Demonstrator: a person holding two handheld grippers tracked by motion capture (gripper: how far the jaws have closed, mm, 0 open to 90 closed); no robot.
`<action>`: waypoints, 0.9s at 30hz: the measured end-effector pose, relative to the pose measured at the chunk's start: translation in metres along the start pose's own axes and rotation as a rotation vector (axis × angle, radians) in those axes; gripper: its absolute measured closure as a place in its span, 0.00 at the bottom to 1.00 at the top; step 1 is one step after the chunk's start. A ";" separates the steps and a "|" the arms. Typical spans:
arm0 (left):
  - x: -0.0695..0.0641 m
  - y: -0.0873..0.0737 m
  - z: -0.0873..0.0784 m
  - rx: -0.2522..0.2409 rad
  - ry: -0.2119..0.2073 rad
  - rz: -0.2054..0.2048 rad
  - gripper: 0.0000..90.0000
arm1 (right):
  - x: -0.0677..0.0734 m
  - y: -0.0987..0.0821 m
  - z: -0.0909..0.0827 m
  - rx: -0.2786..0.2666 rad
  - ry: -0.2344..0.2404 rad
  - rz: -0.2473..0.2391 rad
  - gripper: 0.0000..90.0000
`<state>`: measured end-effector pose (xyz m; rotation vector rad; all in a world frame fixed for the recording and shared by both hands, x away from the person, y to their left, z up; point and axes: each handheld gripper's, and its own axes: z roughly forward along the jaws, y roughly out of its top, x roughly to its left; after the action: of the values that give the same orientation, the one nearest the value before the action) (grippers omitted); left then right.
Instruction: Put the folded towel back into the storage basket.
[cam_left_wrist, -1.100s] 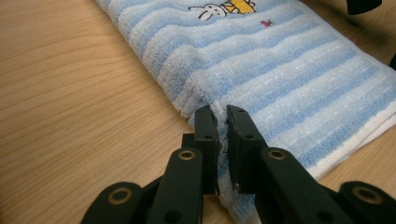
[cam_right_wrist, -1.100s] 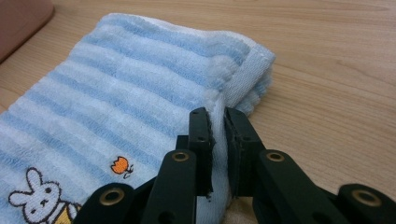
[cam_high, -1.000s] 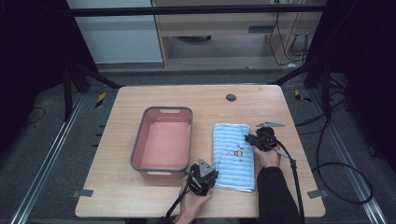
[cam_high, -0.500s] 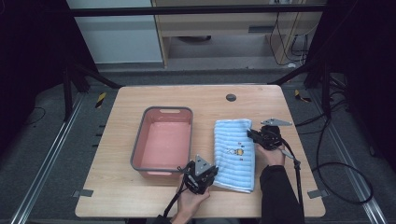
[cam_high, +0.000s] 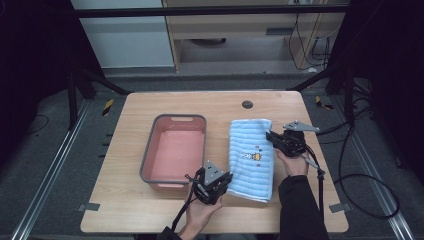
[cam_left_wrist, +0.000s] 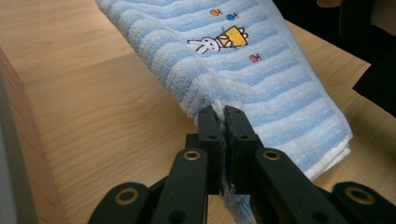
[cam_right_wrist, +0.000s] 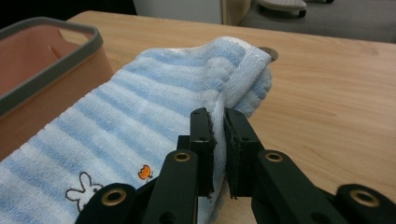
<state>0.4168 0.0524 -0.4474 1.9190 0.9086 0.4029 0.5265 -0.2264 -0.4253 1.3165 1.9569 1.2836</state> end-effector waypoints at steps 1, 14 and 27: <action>0.000 0.002 -0.002 -0.002 -0.002 0.005 0.96 | 0.001 0.002 -0.001 -0.004 0.000 -0.004 0.92; 0.004 0.024 -0.024 -0.048 -0.007 0.017 0.96 | 0.018 0.032 -0.016 -0.059 -0.011 -0.055 0.92; 0.008 0.047 -0.043 -0.089 0.000 0.047 0.96 | 0.027 0.060 -0.030 -0.096 -0.021 -0.077 0.92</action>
<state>0.4158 0.0714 -0.3862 1.8617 0.8334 0.4637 0.5195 -0.2092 -0.3554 1.1926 1.8884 1.3037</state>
